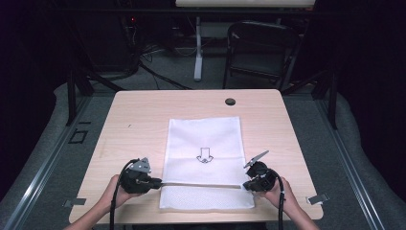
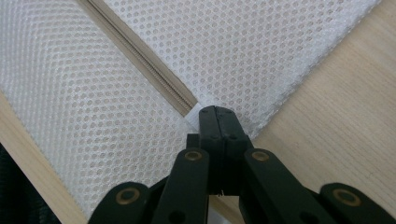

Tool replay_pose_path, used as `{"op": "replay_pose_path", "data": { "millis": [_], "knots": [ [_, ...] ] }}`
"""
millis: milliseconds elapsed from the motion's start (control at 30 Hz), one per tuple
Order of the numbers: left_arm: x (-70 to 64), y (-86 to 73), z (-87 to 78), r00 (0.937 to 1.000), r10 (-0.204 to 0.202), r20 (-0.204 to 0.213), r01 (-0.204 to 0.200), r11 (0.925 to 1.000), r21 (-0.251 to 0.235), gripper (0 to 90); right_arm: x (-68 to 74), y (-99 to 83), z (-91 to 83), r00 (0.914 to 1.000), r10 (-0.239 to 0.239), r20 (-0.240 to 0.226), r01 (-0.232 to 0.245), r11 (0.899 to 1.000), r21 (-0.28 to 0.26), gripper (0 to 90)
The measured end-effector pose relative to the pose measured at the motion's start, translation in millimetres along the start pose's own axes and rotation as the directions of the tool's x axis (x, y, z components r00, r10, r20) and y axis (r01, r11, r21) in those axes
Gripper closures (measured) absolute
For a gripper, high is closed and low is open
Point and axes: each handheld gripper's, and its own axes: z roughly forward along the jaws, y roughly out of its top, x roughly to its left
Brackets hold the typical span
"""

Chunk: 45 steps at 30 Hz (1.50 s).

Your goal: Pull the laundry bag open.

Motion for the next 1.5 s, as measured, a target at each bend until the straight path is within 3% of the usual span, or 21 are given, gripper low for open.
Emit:
{"op": "replay_pose_path", "data": {
  "millis": [300,567,700,767,833,867,900,1167,1400,1500],
  "knots": [
    [0.4,-6.0,-2.3,0.9999,-0.007,0.009,0.007,1.0000,0.000,81.2,0.7,-0.2,0.2,1.0000,0.005,-0.002,-0.005,1.000,-0.007,90.0],
    [2.5,-6.8,3.2,0.9982,-0.052,0.028,0.052,0.9985,0.020,80.8,-1.5,-1.3,0.0,1.0000,0.001,-0.006,-0.001,1.000,-0.013,90.0],
    [3.1,-5.4,3.0,0.9971,-0.071,0.025,0.071,0.9973,0.019,79.6,2.1,-0.4,-0.4,0.9993,-0.036,0.010,0.036,0.999,-0.010,88.4],
    [4.4,-5.2,0.7,0.9958,-0.090,0.019,0.090,0.9960,0.004,77.1,3.2,0.2,-1.7,0.9993,-0.036,-0.012,0.036,0.999,-0.026,76.1],
    [5.3,-5.2,-1.8,0.9956,-0.090,0.027,0.090,0.9959,0.000,75.5,6.1,1.5,-2.8,0.9987,-0.047,-0.022,0.046,0.998,-0.031,73.1],
    [5.6,-5.1,-2.4,0.9946,-0.099,0.030,0.099,0.9950,-0.001,73.0,7.5,1.4,-3.3,0.9988,-0.046,-0.018,0.045,0.997,-0.059,69.5],
    [6.1,-5.2,-3.0,0.9928,-0.111,0.046,0.111,0.9938,-0.006,69.0,7.4,3.3,-6.8,0.9974,-0.071,-0.015,0.070,0.996,-0.046,67.7],
    [3.8,4.5,-14.3,0.9867,-0.159,0.032,0.161,0.9859,-0.046,39.6,10.4,6.0,-21.7,0.9985,-0.055,0.005,0.055,0.993,-0.100,45.5],
    [-0.6,15.3,-27.3,0.9784,-0.204,-0.035,0.202,0.9778,-0.057,19.2,7.1,4.6,-38.7,0.9980,-0.015,0.062,0.023,0.992,-0.121,14.6],
    [-2.9,16.6,-36.2,0.9684,-0.238,-0.073,0.232,0.9694,-0.080,15.0,7.1,2.4,-46.2,0.9962,0.002,0.087,0.011,0.989,-0.151,9.1]
  ]
}}
